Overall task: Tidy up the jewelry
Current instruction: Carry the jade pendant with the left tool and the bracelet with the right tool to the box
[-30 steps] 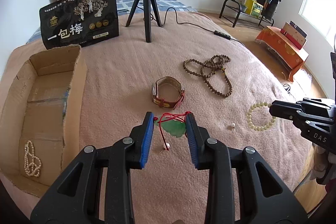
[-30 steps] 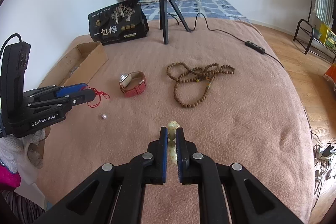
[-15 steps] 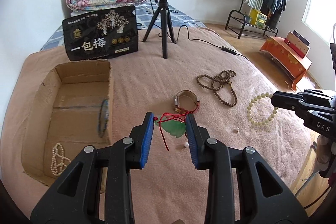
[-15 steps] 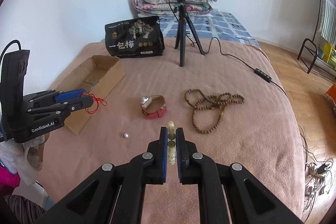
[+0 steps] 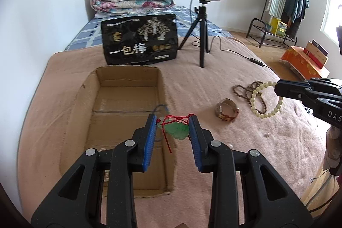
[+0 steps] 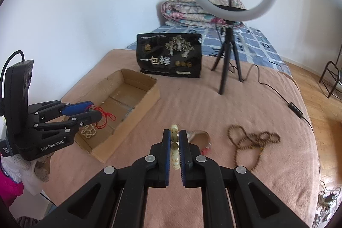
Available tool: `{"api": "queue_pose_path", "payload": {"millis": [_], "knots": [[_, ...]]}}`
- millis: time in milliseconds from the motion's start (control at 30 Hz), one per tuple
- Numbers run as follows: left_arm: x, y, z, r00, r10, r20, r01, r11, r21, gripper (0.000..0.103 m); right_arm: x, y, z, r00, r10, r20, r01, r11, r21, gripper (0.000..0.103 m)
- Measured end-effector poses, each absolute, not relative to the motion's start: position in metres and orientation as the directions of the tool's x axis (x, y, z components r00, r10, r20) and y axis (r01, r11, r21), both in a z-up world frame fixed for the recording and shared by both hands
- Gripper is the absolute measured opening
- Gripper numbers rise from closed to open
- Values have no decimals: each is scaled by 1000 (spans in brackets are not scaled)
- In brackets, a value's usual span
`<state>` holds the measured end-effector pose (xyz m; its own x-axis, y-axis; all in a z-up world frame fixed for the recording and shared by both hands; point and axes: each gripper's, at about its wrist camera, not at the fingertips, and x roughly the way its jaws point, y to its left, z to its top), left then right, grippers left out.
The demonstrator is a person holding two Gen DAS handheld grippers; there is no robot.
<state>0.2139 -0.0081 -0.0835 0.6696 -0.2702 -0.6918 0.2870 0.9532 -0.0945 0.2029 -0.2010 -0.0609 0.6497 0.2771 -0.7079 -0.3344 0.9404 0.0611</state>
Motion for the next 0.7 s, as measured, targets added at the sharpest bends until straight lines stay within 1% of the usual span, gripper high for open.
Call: {"api": "queue_pose_path", "payload": {"millis": [333,700], "knots": [[233,31,-91,682,-217,-699,229,970,-78,31,243,-146,-58,630,334,-701,-401,913,75,5],[242,62,-107,675,-183,-715,185,980,-76,31,278,-92,-74,587,383,-713,-463,882,92,5]]}}
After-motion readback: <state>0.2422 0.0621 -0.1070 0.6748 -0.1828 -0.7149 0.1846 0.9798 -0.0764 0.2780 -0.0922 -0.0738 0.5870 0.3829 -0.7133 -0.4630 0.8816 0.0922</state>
